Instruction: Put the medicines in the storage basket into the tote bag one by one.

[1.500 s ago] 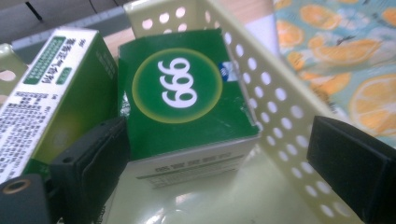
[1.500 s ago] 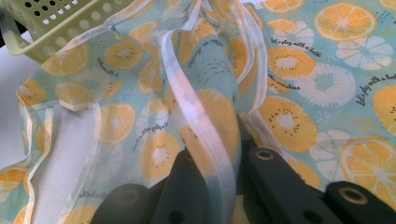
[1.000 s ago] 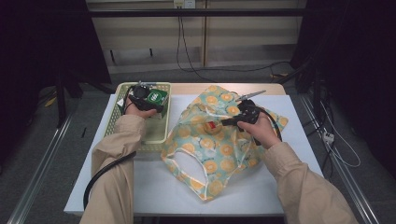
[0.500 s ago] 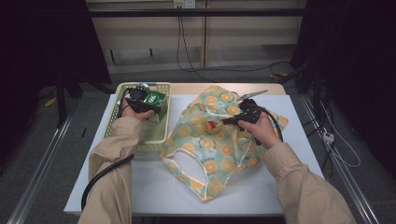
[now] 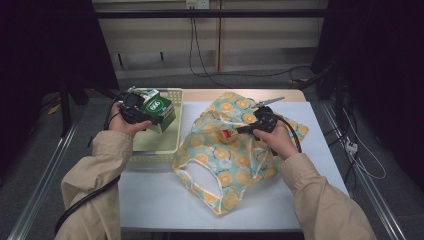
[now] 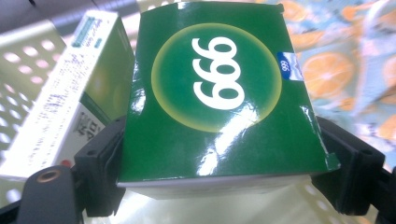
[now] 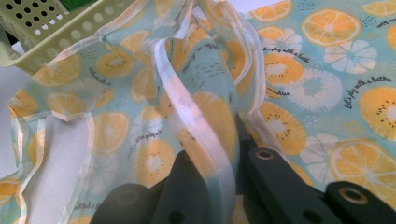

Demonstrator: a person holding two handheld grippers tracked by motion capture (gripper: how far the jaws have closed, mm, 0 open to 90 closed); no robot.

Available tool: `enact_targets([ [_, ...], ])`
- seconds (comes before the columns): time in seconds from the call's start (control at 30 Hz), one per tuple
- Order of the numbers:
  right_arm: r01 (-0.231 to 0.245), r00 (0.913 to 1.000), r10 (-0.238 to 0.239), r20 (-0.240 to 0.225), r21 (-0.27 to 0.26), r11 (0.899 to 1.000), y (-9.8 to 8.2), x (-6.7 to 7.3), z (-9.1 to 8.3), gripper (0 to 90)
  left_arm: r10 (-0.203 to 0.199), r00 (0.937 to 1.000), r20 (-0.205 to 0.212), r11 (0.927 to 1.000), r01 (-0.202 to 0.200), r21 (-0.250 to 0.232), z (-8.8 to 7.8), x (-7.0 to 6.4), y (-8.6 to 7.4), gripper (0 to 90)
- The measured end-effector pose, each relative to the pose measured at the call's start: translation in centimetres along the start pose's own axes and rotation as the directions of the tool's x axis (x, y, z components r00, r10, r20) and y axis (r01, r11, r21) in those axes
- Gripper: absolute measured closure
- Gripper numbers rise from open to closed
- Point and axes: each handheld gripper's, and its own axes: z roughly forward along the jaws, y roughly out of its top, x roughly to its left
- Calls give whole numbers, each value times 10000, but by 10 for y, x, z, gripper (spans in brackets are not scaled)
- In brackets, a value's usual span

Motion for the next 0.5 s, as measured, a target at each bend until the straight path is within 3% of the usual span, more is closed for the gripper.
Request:
enact_targets([
  [0.2, 37, 10000, -37, 11, -5, 10000, 0, 2, 0, 886, 327, 9987, 399, 9994, -324, -94, -23, -17, 4, 162],
  [0.27, 29, 10000, -29, 65, 15, 10000, 0, 2, 0, 886, 658, 9965, 519, 9977, -651, -167, -28, -23, 6, 162],
  [0.3, 10, 10000, -10, 62, 8, 10000, 0, 2, 1, 887, 582, 9958, 708, 9982, -568, -211, -30, -27, 6, 162],
  [0.5, 8, 9999, -8, 116, 8, 10000, 1, 2, 0, 886, 1302, 9827, 1320, 9915, -1286, -202, -34, -52, 6, 161],
])
